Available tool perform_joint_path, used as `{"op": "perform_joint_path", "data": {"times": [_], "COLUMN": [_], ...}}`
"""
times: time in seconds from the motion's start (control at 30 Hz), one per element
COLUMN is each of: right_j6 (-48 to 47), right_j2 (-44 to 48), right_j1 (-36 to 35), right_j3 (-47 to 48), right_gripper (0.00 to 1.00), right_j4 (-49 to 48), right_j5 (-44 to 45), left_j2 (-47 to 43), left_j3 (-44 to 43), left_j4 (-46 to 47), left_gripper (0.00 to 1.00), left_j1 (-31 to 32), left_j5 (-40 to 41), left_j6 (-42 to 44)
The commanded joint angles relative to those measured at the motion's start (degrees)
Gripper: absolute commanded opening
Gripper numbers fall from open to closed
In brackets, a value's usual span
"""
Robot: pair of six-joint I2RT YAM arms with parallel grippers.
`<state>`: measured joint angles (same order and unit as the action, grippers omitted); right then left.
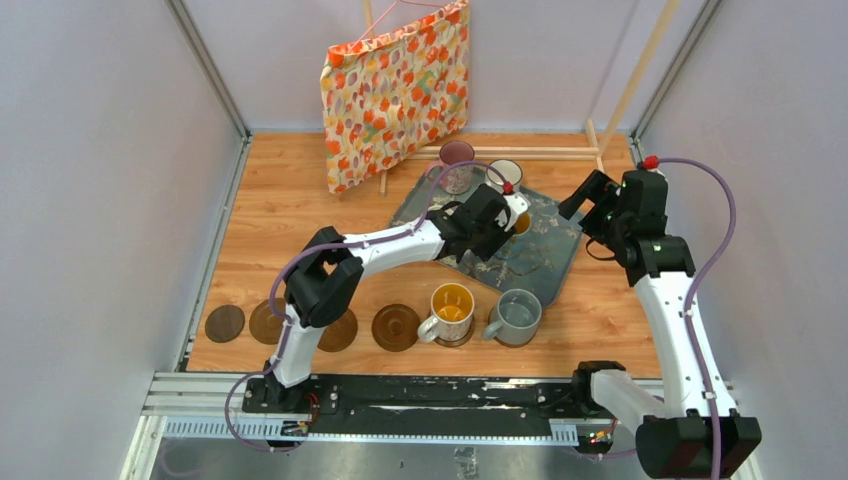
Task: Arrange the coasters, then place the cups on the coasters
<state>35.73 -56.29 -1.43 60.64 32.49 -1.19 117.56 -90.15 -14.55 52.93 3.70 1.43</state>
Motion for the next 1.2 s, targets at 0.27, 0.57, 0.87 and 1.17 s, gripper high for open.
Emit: {"op": "perform_joint_path", "data": {"times": [0.27, 0.57, 0.87, 1.17], "right_j6": [-3.64, -4.61, -4.49, -4.50], "right_j2": [3.27, 4.25, 4.34, 4.11], "right_j1": [0.89, 0.90, 0.89, 0.86], "right_j3": [2.02, 1.50, 0.88, 0.54], "right_gripper": [1.00, 1.00, 1.00, 1.00], "right_j4": [4.12, 4.85, 4.86, 4.80], "right_j5": [3.56, 3.48, 2.86, 2.72], "left_j2": [3.06, 1.53, -4.46, -10.17], "left_j3": [-3.26, -2.79, -1.61, -1.16], "left_j4": [0.30, 1.58, 3.78, 5.06], "left_gripper": [0.34, 0.00, 0.00, 0.00], "left_j1": [-0.54, -0.63, -0.63, -0.62], "left_j5": [-0.80, 0.16, 0.67, 1.40], "left_j6": [0.83, 0.74, 1.43, 0.15]}}
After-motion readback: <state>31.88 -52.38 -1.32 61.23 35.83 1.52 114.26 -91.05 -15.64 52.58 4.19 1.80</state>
